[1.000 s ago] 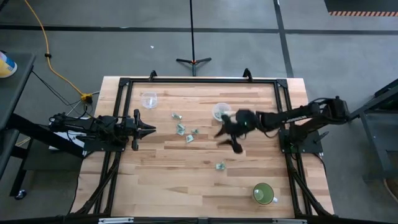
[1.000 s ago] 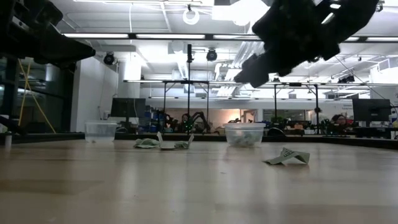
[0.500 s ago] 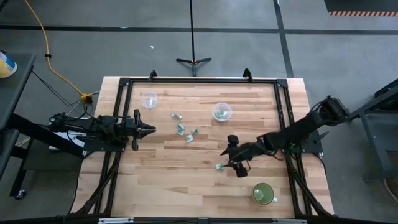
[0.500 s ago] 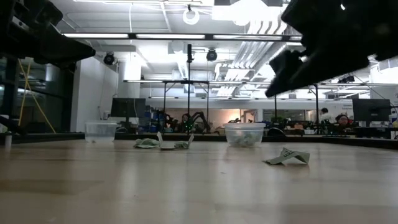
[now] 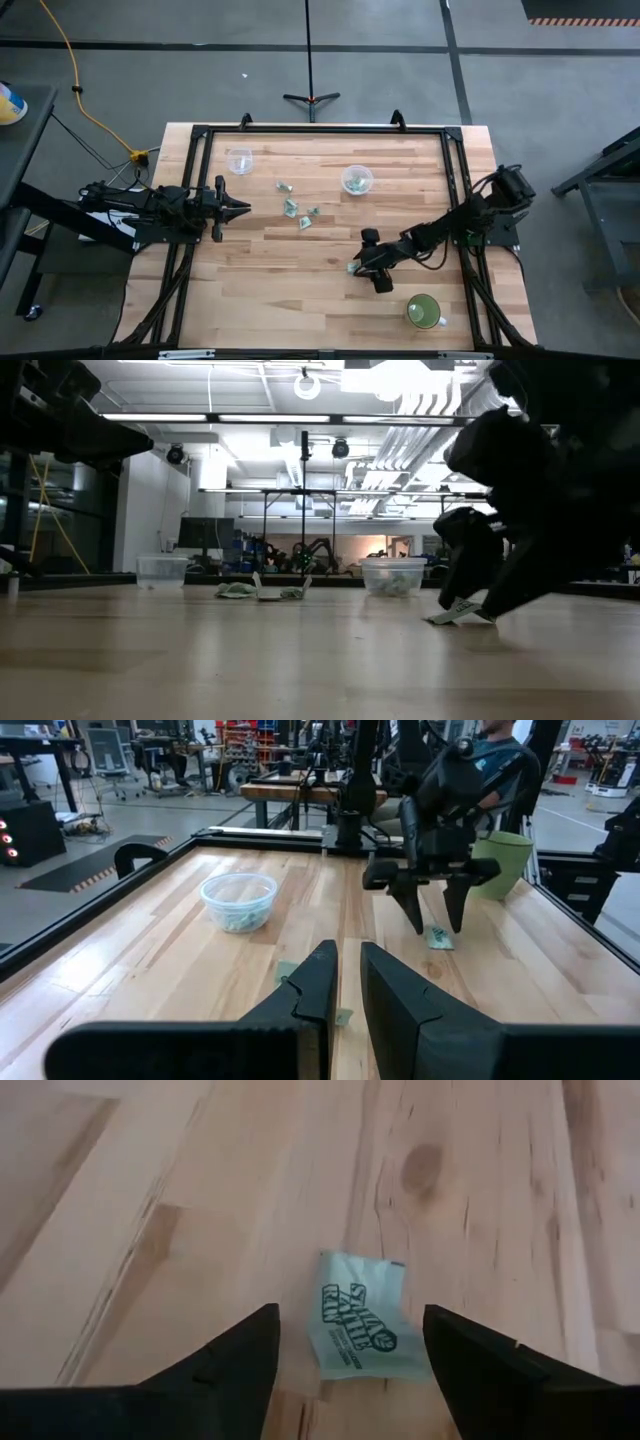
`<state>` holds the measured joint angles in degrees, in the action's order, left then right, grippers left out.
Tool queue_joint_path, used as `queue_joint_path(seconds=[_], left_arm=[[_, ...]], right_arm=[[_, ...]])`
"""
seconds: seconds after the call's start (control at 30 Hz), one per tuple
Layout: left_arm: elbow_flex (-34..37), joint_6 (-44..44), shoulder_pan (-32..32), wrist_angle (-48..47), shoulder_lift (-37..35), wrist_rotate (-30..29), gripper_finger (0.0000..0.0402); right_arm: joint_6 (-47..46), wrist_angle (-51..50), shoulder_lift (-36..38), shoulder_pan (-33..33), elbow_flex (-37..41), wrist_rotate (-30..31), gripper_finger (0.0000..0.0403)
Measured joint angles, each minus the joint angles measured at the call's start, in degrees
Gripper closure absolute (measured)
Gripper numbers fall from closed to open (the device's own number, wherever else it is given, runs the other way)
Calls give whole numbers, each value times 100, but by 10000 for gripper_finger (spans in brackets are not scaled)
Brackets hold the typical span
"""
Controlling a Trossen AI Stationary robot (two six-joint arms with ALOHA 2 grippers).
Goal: Pick and place Stevia / Truvia into bins
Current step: Put the stevia packet into the bottom transparent container
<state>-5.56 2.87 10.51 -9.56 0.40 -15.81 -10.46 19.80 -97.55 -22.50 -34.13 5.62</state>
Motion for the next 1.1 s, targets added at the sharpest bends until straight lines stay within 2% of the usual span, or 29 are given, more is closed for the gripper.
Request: queue_joint_path(seconds=[0.2,0.33,0.57,0.7,0.8,0.97,1.1], left_arm=[[0,0,1,0,-2,0,318],[0,0,0,0,0,0,318],[0,0,-1,0,-2,0,318],[0,1,1,0,-2,0,318],[0,0,-1,2,-2,0,318],[0,0,0,2,-1,0,318],[0,0,1,2,-2,0,318]], right_arm=[[4,-3,-34,0,0,254,168],[20,-77,-34,0,0,297,189],[197,0,-34,0,0,296,274],[875,483,2,55,0,313,345],[1610,716,205,203,0,735,392],[2405,628,657,737,0,2124,383],[2728,392,913,1550,0,2335,398]])
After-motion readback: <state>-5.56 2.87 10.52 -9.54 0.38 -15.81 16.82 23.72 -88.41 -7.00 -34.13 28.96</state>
